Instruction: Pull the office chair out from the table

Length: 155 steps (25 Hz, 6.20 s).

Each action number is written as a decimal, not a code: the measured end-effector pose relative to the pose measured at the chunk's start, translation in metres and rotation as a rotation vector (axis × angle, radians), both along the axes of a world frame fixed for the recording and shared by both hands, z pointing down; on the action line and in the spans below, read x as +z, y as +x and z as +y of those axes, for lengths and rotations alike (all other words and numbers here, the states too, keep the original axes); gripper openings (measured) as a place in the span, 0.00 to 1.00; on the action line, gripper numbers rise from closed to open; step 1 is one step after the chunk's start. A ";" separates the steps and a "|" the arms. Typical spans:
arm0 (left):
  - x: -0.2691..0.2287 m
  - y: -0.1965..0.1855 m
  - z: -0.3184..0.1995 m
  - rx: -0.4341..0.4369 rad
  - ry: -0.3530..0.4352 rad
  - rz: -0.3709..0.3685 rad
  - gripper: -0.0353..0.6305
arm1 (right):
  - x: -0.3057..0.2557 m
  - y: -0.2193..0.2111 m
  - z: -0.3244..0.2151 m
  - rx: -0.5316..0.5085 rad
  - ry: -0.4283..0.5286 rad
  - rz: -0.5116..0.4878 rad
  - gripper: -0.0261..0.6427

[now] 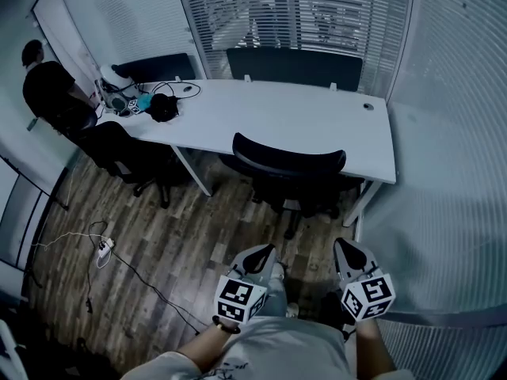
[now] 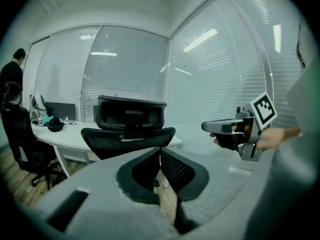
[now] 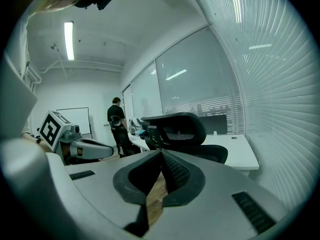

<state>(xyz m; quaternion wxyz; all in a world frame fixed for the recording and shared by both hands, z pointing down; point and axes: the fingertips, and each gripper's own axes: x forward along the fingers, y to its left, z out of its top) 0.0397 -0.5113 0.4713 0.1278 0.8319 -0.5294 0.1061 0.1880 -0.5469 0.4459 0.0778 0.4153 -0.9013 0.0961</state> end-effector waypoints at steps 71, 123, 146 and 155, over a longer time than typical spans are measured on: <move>0.009 -0.007 -0.190 0.179 -0.013 -0.077 0.50 | 0.103 -0.020 -0.203 -0.310 0.099 1.194 0.26; 0.010 -0.013 -0.054 0.140 -0.022 -0.079 0.50 | 0.105 -0.027 -0.068 -0.407 0.115 1.240 0.23; 0.011 -0.014 0.002 0.150 -0.025 -0.086 0.49 | 0.106 -0.028 -0.013 -0.396 0.102 1.235 0.23; 0.010 -0.022 0.014 0.155 -0.027 -0.090 0.49 | 0.103 -0.034 0.001 -0.386 0.095 1.236 0.23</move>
